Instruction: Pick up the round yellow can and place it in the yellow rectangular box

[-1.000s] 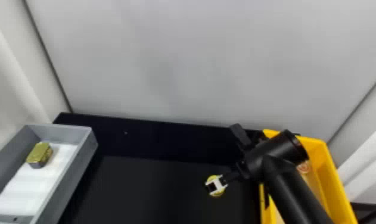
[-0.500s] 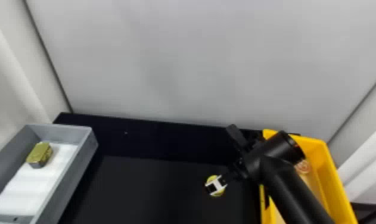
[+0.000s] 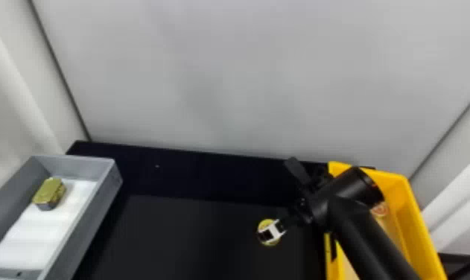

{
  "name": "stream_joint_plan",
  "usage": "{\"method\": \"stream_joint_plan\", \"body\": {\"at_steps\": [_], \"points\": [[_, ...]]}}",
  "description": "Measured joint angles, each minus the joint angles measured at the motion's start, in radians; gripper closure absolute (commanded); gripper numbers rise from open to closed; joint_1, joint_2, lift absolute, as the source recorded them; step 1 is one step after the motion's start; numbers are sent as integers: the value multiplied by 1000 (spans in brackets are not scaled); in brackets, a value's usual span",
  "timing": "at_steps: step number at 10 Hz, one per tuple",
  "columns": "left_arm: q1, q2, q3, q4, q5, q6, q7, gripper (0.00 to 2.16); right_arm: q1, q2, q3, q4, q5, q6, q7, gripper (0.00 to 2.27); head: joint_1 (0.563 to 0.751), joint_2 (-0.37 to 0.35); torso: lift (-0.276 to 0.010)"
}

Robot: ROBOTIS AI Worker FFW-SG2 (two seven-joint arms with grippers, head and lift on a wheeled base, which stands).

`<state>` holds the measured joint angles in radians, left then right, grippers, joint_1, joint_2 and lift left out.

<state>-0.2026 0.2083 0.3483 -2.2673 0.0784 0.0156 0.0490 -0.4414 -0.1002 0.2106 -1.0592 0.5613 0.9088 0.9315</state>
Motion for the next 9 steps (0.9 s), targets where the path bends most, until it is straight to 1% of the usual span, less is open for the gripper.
{"method": "stream_joint_plan", "body": {"at_steps": [4, 7, 8, 9], "points": [[1, -3, -2, 1, 0, -5, 0, 142, 0, 3, 11, 42, -22, -44, -32, 117, 694, -78, -7], [4, -9, -2, 3, 0, -10, 0, 142, -5, -10, 33, 70, -25, -71, -35, 139, 694, -78, -7], [5, -10, -2, 3, 0, -10, 0, 142, -8, -15, 41, 79, -26, -80, -36, 387, 694, -78, -7], [6, -10, -2, 4, 0, -11, 0, 142, -9, -20, 46, 84, -27, -86, -37, 725, 694, -78, -7]]}}
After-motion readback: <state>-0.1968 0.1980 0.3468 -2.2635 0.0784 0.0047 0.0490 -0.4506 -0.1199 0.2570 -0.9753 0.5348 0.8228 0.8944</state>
